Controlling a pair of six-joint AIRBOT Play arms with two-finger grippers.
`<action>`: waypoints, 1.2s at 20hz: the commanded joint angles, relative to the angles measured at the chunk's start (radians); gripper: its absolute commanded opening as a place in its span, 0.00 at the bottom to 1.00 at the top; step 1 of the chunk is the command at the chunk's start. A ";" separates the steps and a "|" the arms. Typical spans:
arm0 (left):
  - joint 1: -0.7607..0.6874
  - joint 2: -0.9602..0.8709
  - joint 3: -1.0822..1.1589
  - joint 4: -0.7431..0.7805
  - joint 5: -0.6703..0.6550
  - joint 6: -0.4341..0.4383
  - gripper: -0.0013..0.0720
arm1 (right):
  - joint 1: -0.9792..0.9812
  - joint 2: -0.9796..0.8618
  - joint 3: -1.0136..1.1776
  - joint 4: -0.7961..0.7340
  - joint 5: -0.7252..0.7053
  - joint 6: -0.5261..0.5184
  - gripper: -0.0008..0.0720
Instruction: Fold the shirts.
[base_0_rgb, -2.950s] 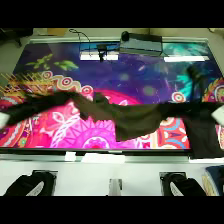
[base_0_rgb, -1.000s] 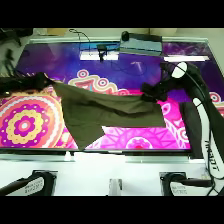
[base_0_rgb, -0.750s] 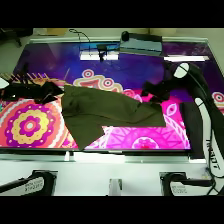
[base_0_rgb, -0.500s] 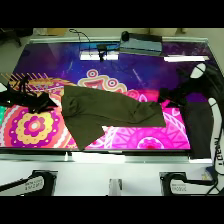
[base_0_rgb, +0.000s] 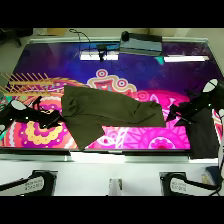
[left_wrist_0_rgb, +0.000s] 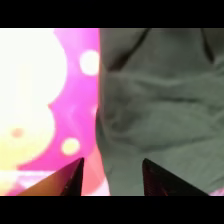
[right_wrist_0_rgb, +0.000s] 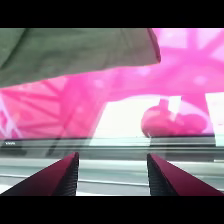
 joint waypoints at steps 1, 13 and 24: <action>-0.006 -0.022 -0.019 -0.058 0.130 0.002 0.65 | -0.006 0.010 -0.023 0.005 0.004 -0.010 0.56; -0.023 -0.082 -0.019 -0.058 0.167 0.046 0.07 | -0.100 0.005 -0.023 -0.053 -0.124 0.054 0.68; -0.024 0.003 -0.019 -0.058 0.076 0.079 0.07 | -0.061 -0.214 -0.031 0.043 -0.217 -0.011 0.68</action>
